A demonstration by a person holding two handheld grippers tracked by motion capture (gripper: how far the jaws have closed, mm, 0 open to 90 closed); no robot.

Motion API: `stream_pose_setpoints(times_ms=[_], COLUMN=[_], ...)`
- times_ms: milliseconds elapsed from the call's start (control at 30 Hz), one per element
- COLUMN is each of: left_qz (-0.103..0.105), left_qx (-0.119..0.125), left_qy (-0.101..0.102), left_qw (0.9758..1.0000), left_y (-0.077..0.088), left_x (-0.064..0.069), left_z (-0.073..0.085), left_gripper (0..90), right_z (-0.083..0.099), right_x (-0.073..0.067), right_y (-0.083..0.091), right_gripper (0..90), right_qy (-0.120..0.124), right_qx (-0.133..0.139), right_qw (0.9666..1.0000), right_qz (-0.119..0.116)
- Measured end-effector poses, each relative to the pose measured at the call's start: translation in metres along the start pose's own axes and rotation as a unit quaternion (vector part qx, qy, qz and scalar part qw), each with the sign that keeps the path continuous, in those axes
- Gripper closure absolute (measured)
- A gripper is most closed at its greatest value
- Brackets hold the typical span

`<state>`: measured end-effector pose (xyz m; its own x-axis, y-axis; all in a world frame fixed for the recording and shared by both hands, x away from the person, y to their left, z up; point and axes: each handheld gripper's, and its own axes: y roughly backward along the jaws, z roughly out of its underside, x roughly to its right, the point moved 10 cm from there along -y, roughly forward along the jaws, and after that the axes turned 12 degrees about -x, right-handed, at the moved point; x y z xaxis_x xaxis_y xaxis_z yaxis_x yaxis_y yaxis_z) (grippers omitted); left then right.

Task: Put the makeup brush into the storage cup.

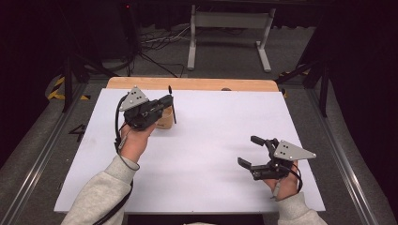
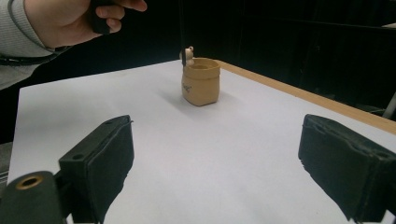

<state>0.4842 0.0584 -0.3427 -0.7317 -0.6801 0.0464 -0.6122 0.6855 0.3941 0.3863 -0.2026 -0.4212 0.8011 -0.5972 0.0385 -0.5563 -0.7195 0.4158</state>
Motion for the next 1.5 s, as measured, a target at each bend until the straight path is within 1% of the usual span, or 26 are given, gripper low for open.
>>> stream_pose_setpoints(times_ms=[167,233,267,300,467,567,633,700,767,833,900,1000,1033,1100,1133,1200,1267,1300,1433,1500], left_qz=[-0.008,-0.010,-0.010,-0.012,-0.020,-0.023,-0.030,-0.032,-0.042,-0.048,-0.059,-0.073,-0.073,-0.080,-0.088,-0.090,-0.091,-0.085,-0.089,-0.094], left_qx=[-0.003,-0.002,-0.002,-0.001,-0.003,-0.004,-0.005,-0.004,-0.007,-0.007,-0.006,-0.006,-0.006,-0.004,-0.002,-0.005,0.000,0.008,0.002,0.002], left_qy=[0.006,0.013,0.013,0.020,0.023,0.032,0.033,0.035,0.035,0.041,0.056,0.061,0.061,0.067,0.067,0.070,0.076,0.079,0.076,0.073], left_qw=[0.9999,0.9999,0.9999,0.9997,0.9995,0.9992,0.9990,0.9989,0.9985,0.9980,0.9967,0.9954,0.9954,0.9946,0.9938,0.9934,0.9929,0.9932,0.9931,0.9928], left_y=[-0.002,-0.002,-0.002,-0.002,-0.004,-0.006,-0.006,-0.006,-0.006,-0.007,-0.007,-0.007,-0.007,-0.008,-0.008,-0.008,-0.009,-0.009,-0.012,-0.014], left_x=[-0.006,-0.012,-0.012,-0.015,-0.019,-0.023,-0.027,-0.028,-0.032,-0.036,-0.043,-0.050,-0.050,-0.052,-0.055,-0.056,-0.059,-0.059,-0.060,-0.061], left_z=[-0.002,-0.003,-0.003,-0.004,-0.006,-0.006,-0.006,-0.005,-0.004,-0.002,0.000,0.002,0.002,0.003,0.003,0.004,0.004,0.003,0.007,0.008], left_gripper=[84.6,84.6,84.7,84.6,84.7,84.6,84.5,84.5,84.5,84.5,84.5,84.5,84.5,84.5,84.5,84.5,84.4,84.4,84.4,84.4], right_z=[0.001,0.000,0.000,0.001,0.003,0.003,0.003,0.003,0.005,0.005,0.005,0.006,0.006,0.007,0.007,0.007,0.008,0.008,0.008,0.008], right_x=[0.001,0.001,0.001,0.001,0.003,0.003,0.003,0.003,0.003,0.003,0.002,0.002,0.002,0.003,0.003,0.003,0.003,0.003,0.003,0.003], right_y=[-0.001,-0.001,-0.001,-0.001,-0.002,-0.003,-0.003,-0.003,-0.004,-0.005,-0.005,-0.006,-0.006,-0.006,-0.007,-0.007,-0.008,-0.008,-0.008,-0.008], right_gripper=[10.6,10.7,10.8,10.8,10.6,10.4,10.2,10.1,10.1,10.1,10.1,10.0,10.0,10.1,10.1,10.0,9.9,9.8,9.5,9.4], right_qy=[0.002,0.001,0.001,0.001,-0.002,-0.002,-0.002,-0.004,-0.004,-0.004,-0.003,-0.002,-0.002,-0.003,-0.004,-0.004,-0.004,-0.004,-0.004,-0.005], right_qx=[-0.003,-0.002,-0.002,-0.002,-0.005,-0.007,-0.007,-0.006,-0.009,-0.010,-0.010,-0.012,-0.012,-0.013,-0.014,-0.015,-0.016,-0.016,-0.017,-0.017], right_qw=[1.0000,1.0000,1.0000,1.0000,1.0000,1.0000,1.0000,1.0000,0.9999,0.9999,0.9999,0.9999,0.9999,0.9999,0.9999,0.9999,0.9999,0.9999,0.9998,0.9998], right_qz=[0.001,0.001,0.001,0.002,0.002,0.000,0.000,0.000,-0.001,-0.002,-0.002,-0.002,-0.002,-0.003,-0.002,-0.003,-0.004,-0.004,-0.006,-0.006])
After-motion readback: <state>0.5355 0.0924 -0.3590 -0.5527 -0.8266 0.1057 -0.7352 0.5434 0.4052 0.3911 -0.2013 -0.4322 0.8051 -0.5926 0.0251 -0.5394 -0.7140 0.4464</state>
